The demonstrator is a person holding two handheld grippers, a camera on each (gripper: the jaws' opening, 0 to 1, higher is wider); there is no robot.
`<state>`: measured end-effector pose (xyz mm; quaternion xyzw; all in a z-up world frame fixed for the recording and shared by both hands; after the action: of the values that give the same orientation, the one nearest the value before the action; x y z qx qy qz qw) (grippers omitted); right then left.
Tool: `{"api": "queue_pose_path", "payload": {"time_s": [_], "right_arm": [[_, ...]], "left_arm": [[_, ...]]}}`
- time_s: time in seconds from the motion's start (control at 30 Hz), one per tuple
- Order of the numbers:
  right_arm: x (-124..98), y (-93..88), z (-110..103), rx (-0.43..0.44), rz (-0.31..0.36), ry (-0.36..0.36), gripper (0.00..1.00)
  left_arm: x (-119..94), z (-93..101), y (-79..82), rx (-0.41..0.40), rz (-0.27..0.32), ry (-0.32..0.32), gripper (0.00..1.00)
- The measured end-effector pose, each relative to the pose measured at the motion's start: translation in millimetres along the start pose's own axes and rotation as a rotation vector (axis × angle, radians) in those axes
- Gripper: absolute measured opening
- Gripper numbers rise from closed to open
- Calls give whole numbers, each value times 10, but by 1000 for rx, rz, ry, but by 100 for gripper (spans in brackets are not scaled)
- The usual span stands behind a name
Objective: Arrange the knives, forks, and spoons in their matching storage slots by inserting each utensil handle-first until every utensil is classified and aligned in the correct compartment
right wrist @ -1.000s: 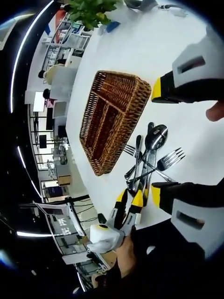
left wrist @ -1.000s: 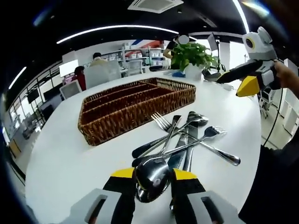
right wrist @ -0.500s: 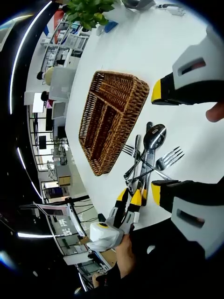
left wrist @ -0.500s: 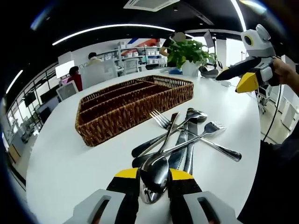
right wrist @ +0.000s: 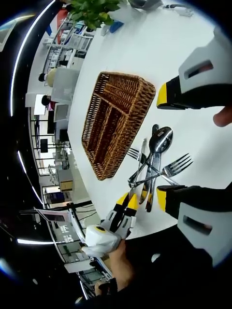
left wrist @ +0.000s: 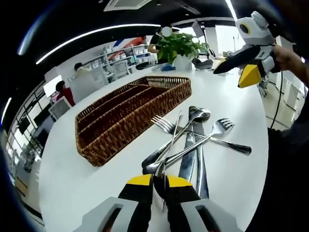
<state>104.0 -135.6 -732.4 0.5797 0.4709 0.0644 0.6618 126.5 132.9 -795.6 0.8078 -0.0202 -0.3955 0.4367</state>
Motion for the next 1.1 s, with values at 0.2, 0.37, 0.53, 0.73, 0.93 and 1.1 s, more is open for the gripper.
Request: {"api": "queue_pose_path", "payload": {"time_s": [0.2,0.37,0.53,0.73,0.93,1.1], "right_arm": [[-12,19,6,-3,9,-10,64],[-17,26,9,-10,8,-15,64],[-21,25,15,-16,5,-18,64],[-32,44,24,-20,12,-24,64],[-40,52,34,-18,18,-32,64],[-56,72,41,-17,29,-40,65]], "left_arm": [[24,-43,14,26,-7,-3,1],[24,-53,31,13,12,7,1],[12,-72,48,-2,33,2,1],[-25,-85,72,4,58,-4,0],[-89,-125,134,-17,85,-19,0],[-154,-167,214,-31,108,-29,0]]}}
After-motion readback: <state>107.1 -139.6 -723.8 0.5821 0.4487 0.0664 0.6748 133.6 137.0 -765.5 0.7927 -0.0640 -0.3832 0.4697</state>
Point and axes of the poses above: the point that each gripper's makers call its tool centre point, and the gripper's own axes: x roughly forward along the fingers, z roughly to its right, y roughly out of its top, the point moved 9 cm from there along -x, roughly backward along the fingers, and after that the axes turned 8 degrees about y, right-handed, at the moved point
